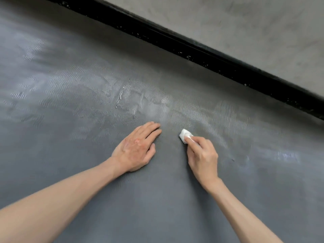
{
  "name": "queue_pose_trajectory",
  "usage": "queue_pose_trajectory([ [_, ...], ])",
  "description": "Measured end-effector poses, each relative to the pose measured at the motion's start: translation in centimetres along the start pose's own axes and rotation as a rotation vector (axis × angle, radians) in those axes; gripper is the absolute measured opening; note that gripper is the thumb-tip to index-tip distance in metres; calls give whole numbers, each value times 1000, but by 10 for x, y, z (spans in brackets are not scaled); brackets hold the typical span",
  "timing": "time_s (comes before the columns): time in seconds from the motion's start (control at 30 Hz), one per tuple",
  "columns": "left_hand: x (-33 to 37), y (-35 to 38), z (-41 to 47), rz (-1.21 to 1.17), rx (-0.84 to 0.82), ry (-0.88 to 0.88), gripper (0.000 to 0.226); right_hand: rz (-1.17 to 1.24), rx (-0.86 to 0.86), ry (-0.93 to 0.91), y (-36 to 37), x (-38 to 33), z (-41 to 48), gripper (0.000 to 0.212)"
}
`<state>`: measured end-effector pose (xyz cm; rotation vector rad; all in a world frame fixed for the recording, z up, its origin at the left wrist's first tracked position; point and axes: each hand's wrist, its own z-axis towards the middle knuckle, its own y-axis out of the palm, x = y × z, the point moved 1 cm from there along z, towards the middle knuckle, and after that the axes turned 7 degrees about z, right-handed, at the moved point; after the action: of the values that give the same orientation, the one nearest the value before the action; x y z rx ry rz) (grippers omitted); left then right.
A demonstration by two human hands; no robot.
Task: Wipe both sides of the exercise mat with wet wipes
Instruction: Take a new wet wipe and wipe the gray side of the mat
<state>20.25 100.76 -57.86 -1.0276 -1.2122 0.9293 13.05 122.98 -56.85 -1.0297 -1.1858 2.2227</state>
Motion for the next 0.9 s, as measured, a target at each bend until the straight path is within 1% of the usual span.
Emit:
queue_pose_trajectory([
  [0.13,-1,2,-1,20,-37,8,51,4,58,-2,6,4,-6,28],
  [0.23,-7,-6,-4,109,-73,89,53,42,107,-21,7,1,-7,30],
  [0.33,-18,-39,-20,244,-126,199,54,65,103,0,7,1,-6,32],
  [0.47,-37,-97,-51,344,-155,154,53,103,107,9,9,2,-5,33],
  [0.57,-42,-124,-49,378,-185,203,52,91,128,-6,7,4,-4,29],
  [0.67,-37,-118,-29,338,-150,165,53,91,121,-10,9,5,-4,29],
  [0.77,-15,-84,3,204,-122,44,58,95,122,10,7,5,-4,28],
  [0.83,2,-56,25,93,-122,-11,60,84,79,-21,5,9,-2,27],
  [0.9,15,-32,48,36,-99,-31,65,63,6,-82,1,18,3,24],
])
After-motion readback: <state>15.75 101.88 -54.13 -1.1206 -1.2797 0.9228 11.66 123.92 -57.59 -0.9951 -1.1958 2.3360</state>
